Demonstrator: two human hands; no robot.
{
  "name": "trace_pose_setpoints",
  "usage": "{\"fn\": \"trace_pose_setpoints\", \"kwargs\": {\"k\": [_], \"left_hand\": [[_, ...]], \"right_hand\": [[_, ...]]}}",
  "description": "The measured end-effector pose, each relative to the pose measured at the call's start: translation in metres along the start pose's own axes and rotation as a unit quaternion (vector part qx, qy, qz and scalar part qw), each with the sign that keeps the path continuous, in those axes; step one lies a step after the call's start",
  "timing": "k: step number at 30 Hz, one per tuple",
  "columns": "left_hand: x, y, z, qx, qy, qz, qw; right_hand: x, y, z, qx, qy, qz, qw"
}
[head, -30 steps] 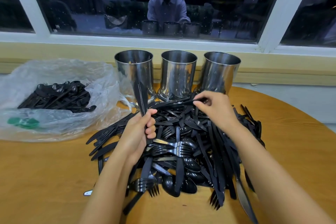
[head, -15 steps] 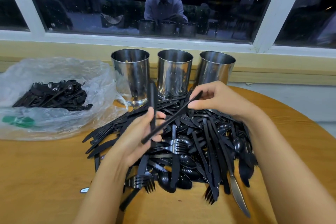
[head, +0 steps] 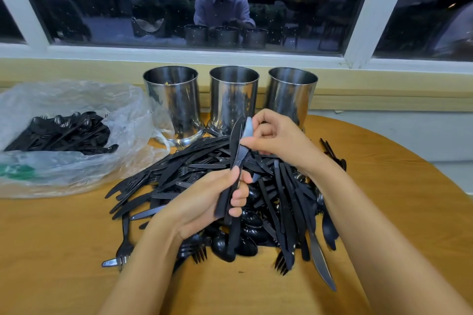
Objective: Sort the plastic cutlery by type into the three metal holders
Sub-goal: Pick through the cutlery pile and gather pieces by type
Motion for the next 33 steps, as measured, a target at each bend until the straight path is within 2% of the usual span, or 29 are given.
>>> {"fn": "trace_pose_setpoints", "kwargs": {"k": [4,8,13,19,21,25,31,33], "left_hand": [[0.004,0.001,0.009,0.015,0.025,-0.001,1.0],[0.003,0.005,0.001,-0.08,-0.029,0.021,0.996],[0.008,-0.005,-0.011,-0.163,-0.075,0.042,0.983],[0.015,-0.016,-0.007,-0.189,-0.107,0.048,0.975],[0.015,-0.021,-0.006,-0.193,-0.114,0.049,0.973],[0.017,-0.026,-0.005,-0.197,-0.115,0.044,0.973],[0.019,-0.025,-0.003,-0.204,-0.117,0.045,0.971],[0.019,-0.025,-0.001,-0.21,-0.111,0.051,0.97]], "right_hand": [[0.0,-0.009,-0.003,-0.013,-0.017,-0.008,1.0],[-0.02,-0.027,-0.023,-0.082,-0.07,0.022,0.994],[-0.065,-0.052,-0.034,-0.104,-0.209,0.129,0.964],[-0.079,-0.058,-0.009,-0.102,-0.332,0.153,0.925],[-0.08,-0.056,-0.007,-0.116,-0.319,0.17,0.925],[-0.079,-0.048,-0.017,-0.149,-0.208,0.21,0.944],[-0.051,-0.043,-0.051,-0.183,-0.13,0.187,0.956],[-0.036,-0.048,-0.06,-0.2,-0.054,0.173,0.963]]}}
Point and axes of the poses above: each hand's wrist, its own y-axis towards the middle knuckle, its own z-axis out of the palm, x = y × z, the point moved 7 cm from there along y, towards the middle knuckle, and after that the axes turned 2 degrees about -x, right-handed, at the moved point
